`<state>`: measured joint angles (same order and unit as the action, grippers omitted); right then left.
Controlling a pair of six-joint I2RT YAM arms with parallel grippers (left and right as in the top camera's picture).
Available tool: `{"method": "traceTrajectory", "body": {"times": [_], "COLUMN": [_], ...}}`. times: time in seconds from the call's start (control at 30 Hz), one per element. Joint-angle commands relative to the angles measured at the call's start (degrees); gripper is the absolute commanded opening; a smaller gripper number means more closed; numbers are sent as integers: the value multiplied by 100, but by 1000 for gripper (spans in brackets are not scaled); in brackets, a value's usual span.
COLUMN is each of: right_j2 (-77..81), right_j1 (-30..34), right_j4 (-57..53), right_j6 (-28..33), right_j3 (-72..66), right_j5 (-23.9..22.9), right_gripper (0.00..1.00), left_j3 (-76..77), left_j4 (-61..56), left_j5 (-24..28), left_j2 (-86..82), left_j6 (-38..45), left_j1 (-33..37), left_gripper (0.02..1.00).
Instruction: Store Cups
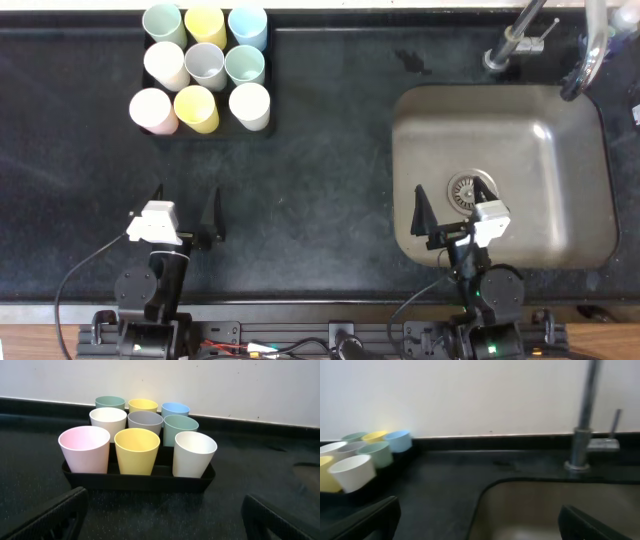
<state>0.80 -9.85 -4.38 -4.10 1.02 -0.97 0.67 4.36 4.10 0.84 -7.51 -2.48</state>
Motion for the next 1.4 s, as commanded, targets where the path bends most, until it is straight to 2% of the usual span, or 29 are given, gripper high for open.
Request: {"method": "traceTrajectory", "body": {"times": [0.03, 0.3, 0.7, 0.73, 0.87, 0.97, 1.4], "right_j2": [-61, -61, -61, -61, -61, -61, -59], "right_j1": [-7, 407, 542, 542, 544, 544, 538], "right_j4": [83, 79, 76, 76, 74, 72, 59], "right_j6": [-15, -17, -15, 55, 1051, 1475, 1506], "right_j3": [-74, -74, -76, -76, -76, -76, -74], "right_j5": [-586, -612, -597, -621, -612, -612, -610], "right_gripper": [998, 996, 996, 998, 996, 998, 998], "left_j3": [-20, -20, -20, -20, -20, -20, -20], "left_j4": [7, 7, 7, 7, 7, 7, 7], "left_j5": [31, 31, 31, 31, 31, 31, 31], "left_j2": [-70, -72, -70, -70, -70, -70, -70], "left_j6": [-44, -44, -44, -44, -44, -44, -44], "left_j1": [13, 13, 13, 13, 13, 13, 13], "left_gripper": [1000, 1000, 998, 1000, 1000, 1000, 1000]}}
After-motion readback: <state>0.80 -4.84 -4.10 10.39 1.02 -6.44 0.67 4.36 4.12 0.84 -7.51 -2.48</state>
